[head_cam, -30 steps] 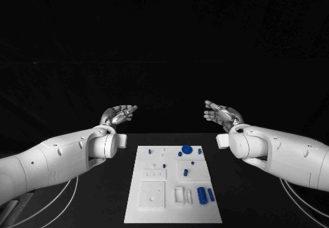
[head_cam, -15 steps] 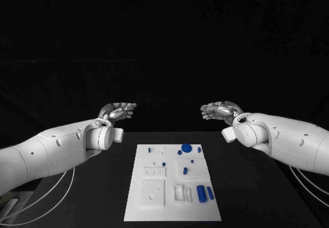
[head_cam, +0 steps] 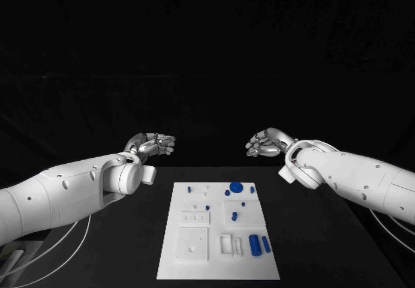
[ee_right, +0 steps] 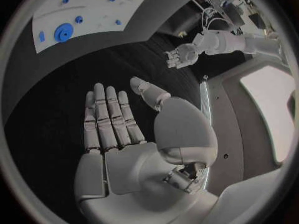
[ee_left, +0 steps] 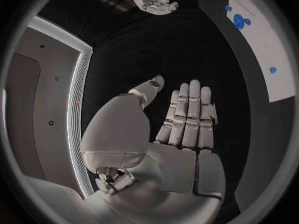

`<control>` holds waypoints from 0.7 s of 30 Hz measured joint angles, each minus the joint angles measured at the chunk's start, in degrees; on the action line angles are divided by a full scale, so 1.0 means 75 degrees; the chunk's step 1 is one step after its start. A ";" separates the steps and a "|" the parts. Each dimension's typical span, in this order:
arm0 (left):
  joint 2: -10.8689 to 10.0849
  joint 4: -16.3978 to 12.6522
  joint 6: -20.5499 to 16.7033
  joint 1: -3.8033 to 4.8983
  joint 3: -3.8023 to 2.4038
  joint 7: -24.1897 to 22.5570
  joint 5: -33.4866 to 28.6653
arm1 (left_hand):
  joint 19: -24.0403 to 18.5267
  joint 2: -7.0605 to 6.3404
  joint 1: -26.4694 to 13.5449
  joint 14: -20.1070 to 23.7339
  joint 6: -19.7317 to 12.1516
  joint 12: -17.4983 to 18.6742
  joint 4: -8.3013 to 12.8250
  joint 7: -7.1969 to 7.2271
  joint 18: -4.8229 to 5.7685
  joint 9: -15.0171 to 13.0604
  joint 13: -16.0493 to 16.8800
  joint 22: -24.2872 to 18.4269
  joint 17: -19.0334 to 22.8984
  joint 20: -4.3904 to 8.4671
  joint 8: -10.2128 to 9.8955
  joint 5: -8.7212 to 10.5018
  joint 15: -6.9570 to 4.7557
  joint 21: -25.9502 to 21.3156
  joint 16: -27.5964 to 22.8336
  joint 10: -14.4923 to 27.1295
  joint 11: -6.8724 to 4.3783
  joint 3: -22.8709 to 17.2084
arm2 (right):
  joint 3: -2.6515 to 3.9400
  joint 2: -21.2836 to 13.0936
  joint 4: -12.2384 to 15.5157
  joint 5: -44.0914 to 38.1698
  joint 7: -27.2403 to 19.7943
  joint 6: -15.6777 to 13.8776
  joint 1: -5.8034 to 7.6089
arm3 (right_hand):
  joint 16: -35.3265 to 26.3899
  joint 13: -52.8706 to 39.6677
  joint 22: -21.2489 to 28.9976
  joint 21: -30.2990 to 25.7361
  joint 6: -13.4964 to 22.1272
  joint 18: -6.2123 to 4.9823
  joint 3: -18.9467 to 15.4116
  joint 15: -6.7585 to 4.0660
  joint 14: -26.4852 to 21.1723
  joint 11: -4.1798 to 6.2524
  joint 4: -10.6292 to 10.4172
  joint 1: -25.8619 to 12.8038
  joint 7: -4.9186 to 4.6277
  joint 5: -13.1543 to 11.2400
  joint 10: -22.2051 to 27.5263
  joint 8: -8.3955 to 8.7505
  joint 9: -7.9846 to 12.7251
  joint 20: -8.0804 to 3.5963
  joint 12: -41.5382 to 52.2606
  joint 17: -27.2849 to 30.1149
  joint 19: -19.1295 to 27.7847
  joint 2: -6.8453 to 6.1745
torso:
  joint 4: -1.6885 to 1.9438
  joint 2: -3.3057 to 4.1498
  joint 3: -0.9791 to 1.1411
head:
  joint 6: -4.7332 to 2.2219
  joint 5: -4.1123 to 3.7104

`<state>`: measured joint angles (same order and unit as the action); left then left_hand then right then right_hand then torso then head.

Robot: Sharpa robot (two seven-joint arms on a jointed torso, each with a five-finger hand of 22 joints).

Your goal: Assemble the parts on the task board

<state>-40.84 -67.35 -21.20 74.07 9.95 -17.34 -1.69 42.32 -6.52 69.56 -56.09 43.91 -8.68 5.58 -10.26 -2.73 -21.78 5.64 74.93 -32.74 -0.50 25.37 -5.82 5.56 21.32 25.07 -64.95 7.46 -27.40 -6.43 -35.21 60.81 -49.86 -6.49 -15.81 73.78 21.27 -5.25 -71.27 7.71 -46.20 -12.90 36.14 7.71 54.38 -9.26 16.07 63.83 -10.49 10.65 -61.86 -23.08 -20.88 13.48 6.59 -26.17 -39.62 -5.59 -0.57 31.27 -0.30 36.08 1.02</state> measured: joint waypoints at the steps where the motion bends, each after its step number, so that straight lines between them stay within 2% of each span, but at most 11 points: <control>1: -0.0058 -0.0095 0.0006 0.0000 0.0000 -0.0012 0.0007 | 0.0012 0.0016 -0.0017 -0.0004 0.0033 -0.0028 0.0058 0.0013 0.0000 0.0011 0.0011 0.0000 -0.0006 0.0012 -0.0018 0.0000 -0.0004 0.0026 0.0000 -0.0070 -0.0018 -0.0014 | 0.0000 0.0035 -0.0014 -0.0240 0.0001 -0.0023 -0.0012 | 0.0067 -0.0009 0.0000 0.0057 -0.0051 -0.0011 0.0049 -0.0069 0.0138 0.0024 0.0008 0.0031 0.0003 0.0000 -0.0073 0.0000 -0.0001 -0.0027 0.0000 -0.0061 -0.0159 -0.0030 | -0.0001 0.0007 0.0000 | -0.0009 -0.0002; 2: -0.0115 -0.0188 0.0014 0.0000 0.0000 -0.0026 0.0013 | 0.0012 0.0016 -0.0016 -0.0004 0.0071 -0.0049 0.0143 0.0038 0.0000 0.0027 0.0021 -0.0001 -0.0006 0.0012 -0.0034 -0.0011 -0.0004 0.0026 0.0000 -0.0148 -0.0047 -0.0036 | 0.0000 0.0062 -0.0025 -0.0489 0.0002 -0.0046 -0.0022 | 0.0190 -0.0024 0.0000 0.0160 -0.0118 -0.0119 0.0108 -0.0180 0.0377 0.0063 0.0022 0.0061 0.0023 0.0000 -0.0168 0.0000 -0.0010 -0.0090 0.0000 -0.0164 -0.0422 -0.0060 | -0.0004 0.0017 0.0000 | -0.0018 -0.0008; 4: -0.0235 -0.0392 0.0048 0.0001 -0.0002 -0.0055 0.0022 | 0.0012 0.0073 -0.0073 -0.0004 0.0122 -0.0049 0.0257 0.0020 0.0000 0.0049 0.0021 -0.0001 -0.0006 0.0013 -0.0082 -0.0045 -0.0004 0.0073 0.0000 -0.0197 -0.0093 -0.0072 | -0.0001 0.0113 -0.0071 -0.1021 0.0005 -0.0096 -0.0037 | 0.0406 -0.0032 -0.0016 0.0342 -0.0202 -0.0121 0.0152 -0.0355 0.0777 0.0123 0.0052 0.0095 0.0048 0.0000 -0.0280 0.0000 -0.0013 -0.0210 0.0000 -0.0340 -0.0871 -0.0094 | -0.0006 0.0041 0.0003 | -0.0042 -0.0016; 8: -0.0427 -0.0776 0.0194 0.0061 -0.0007 -0.0131 0.0016 | -0.0018 0.0128 -0.0128 -0.0004 0.0122 0.0092 0.0409 0.0020 0.0004 0.0104 -0.0011 -0.0001 -0.0006 0.0043 -0.0195 -0.0045 -0.0004 0.0084 0.0000 -0.0191 -0.0036 -0.0159 | -0.0001 0.0196 -0.0145 -0.1896 0.0036 -0.0181 -0.0048 | 0.1067 -0.0050 -0.0118 0.0856 -0.0366 -0.0120 0.0202 -0.0699 0.1755 0.0284 0.0060 0.0185 0.0110 0.0000 -0.0495 0.0000 -0.0013 -0.0617 0.0000 -0.0837 -0.2052 -0.0185 | 0.0002 0.0107 0.0004 | -0.0070 -0.0039; 9: -0.0468 -0.0868 0.0236 0.0085 -0.0012 -0.0154 0.0012 | -0.0004 0.0128 -0.0128 -0.0004 0.0122 0.0134 0.0440 0.0020 0.0004 0.0114 -0.0029 -0.0001 -0.0006 0.0059 -0.0211 -0.0045 -0.0004 0.0084 0.0000 -0.0140 -0.0012 -0.0155 | 0.0000 0.0218 -0.0160 -0.2087 0.0047 -0.0203 -0.0054 | 0.2020 -0.0050 -0.0337 0.1463 -0.0486 -0.0128 0.0155 -0.0941 0.2587 0.0405 0.0064 0.0276 0.0138 0.0077 -0.0667 0.0010 -0.0008 -0.1041 -0.0086 -0.1509 -0.3181 -0.0276 | 0.0008 0.0132 0.0003 | -0.0075 -0.0042; 10: -0.0523 -0.0990 0.0291 0.0115 -0.0020 -0.0184 0.0009 | 0.0008 0.0124 -0.0131 -0.0004 0.0122 0.0195 0.0476 0.0020 0.0005 0.0127 -0.0058 -0.0001 -0.0006 0.0071 -0.0248 -0.0045 -0.0004 0.0084 0.0000 -0.0054 0.0000 -0.0163 | 0.0000 0.0241 -0.0166 -0.2326 0.0060 -0.0224 -0.0063 | 0.2655 -0.0051 -0.0424 0.1859 -0.0538 -0.0114 0.0089 -0.1080 0.3091 0.0464 0.0043 0.0341 0.0147 0.0129 -0.0729 0.0044 -0.0003 -0.1320 -0.0144 -0.1901 -0.3858 -0.0341 | 0.0015 0.0152 0.0003 | -0.0082 -0.0045; 11: -0.0566 -0.1090 0.0332 0.0134 -0.0025 -0.0208 0.0007 | 0.0008 0.0126 -0.0196 -0.0004 0.0103 0.0257 0.0506 0.0038 0.0005 0.0142 -0.0085 -0.0001 -0.0006 0.0071 -0.0283 -0.0045 -0.0004 0.0084 0.0000 0.0023 0.0009 -0.0193 | 0.0001 0.0255 -0.0166 -0.2512 0.0072 -0.0241 -0.0074 | 0.3358 -0.0048 -0.0476 0.2278 -0.0562 -0.0111 -0.0001 -0.1158 0.3369 0.0503 0.0087 0.0404 0.0169 0.0209 -0.0769 0.0063 0.0008 -0.1588 -0.0200 -0.2337 -0.4392 -0.0404 | 0.0022 0.0176 0.0001 | -0.0088 -0.0049; 12: -0.0606 -0.1184 0.0367 0.0148 -0.0028 -0.0229 0.0006 | 0.0009 0.0117 -0.0226 -0.0004 0.0093 0.0295 0.0517 0.0049 0.0004 0.0148 -0.0100 -0.0001 -0.0006 0.0071 -0.0283 -0.0044 -0.0004 0.0084 0.0000 0.0053 0.0018 -0.0204 | 0.0002 0.0265 -0.0166 -0.2693 0.0085 -0.0260 -0.0087 | 0.3674 -0.0045 -0.0488 0.2456 -0.0562 -0.0097 -0.0027 -0.1181 0.3402 0.0516 0.0097 0.0402 0.0170 0.0248 -0.0781 0.0063 0.0016 -0.1696 -0.0216 -0.2531 -0.4569 -0.0402 | 0.0034 0.0212 0.0000 | -0.0099 -0.0056; 13: -0.0665 -0.1309 0.0411 0.0161 -0.0028 -0.0253 0.0005 | 0.0008 0.0110 -0.0234 -0.0004 0.0093 0.0332 0.0528 0.0049 0.0005 0.0149 -0.0116 -0.0001 -0.0005 0.0071 -0.0283 -0.0045 -0.0004 0.0108 0.0000 0.0081 0.0046 -0.0206 | 0.0003 0.0271 -0.0158 -0.2923 0.0106 -0.0284 -0.0110 | 0.4069 -0.0036 -0.0491 0.2698 -0.0563 -0.0051 -0.0032 -0.1198 0.3388 0.0520 0.0102 0.0402 0.0170 0.0311 -0.0799 0.0082 0.0026 -0.1785 -0.0243 -0.2763 -0.4684 -0.0402 | 0.0042 0.0238 -0.0001 | -0.0112 -0.0064; 15: -0.0764 -0.1496 0.0468 0.0180 -0.0027 -0.0283 0.0003 | 0.0009 0.0110 -0.0234 -0.0004 0.0087 0.0360 0.0569 0.0043 0.0006 0.0161 -0.0135 -0.0002 -0.0005 0.0071 -0.0322 -0.0045 -0.0004 0.0114 0.0000 0.0119 0.0029 -0.0214 | 0.0003 0.0272 -0.0142 -0.3271 0.0149 -0.0318 -0.0143 | 0.4641 -0.0014 -0.0491 0.3102 -0.0588 -0.0042 -0.0043 -0.1187 0.3209 0.0485 0.0113 0.0402 0.0143 0.0386 -0.0833 0.0122 0.0033 -0.1812 -0.0298 -0.3055 -0.4712 -0.0402 | 0.0062 0.0302 -0.0008 | -0.0134 -0.0083; 21: -0.1040 -0.1937 0.0600 0.0252 -0.0025 -0.0340 -0.0001 | 0.0009 0.0104 -0.0332 -0.0003 0.0065 0.0428 0.0589 0.0021 0.0008 0.0169 -0.0160 -0.0002 -0.0005 0.0070 -0.0342 -0.0044 -0.0004 0.0114 0.0000 0.0163 0.0073 -0.0235 | 0.0002 0.0304 -0.0121 -0.4249 0.0313 -0.0482 -0.0223 | 0.5094 0.0042 -0.0491 0.3683 -0.0588 -0.0039 -0.0065 -0.1134 0.3128 0.0455 0.0092 0.0462 0.0144 0.0475 -0.0802 0.0166 0.0041 -0.1817 -0.0349 -0.3135 -0.4842 -0.0462 | 0.0117 0.0511 -0.0023 | -0.0259 -0.0141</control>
<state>-48.65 -81.88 -16.70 75.96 9.77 -19.89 -1.69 42.39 -5.74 67.07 -56.12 44.40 -5.47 10.00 -10.11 -2.67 -20.52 4.44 74.92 -32.77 0.03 22.81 -6.16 5.53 22.17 25.07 -63.73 8.01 -29.16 -6.41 -32.94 59.90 -81.72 -4.15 -19.42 72.10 59.47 -4.93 -74.95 35.33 -50.61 -13.19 35.66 -0.79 77.84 -5.86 16.75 67.29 -9.41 14.21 -67.87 -21.83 -20.57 -0.15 3.98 -49.69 -75.94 -9.05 0.31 35.11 -0.47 34.14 -0.04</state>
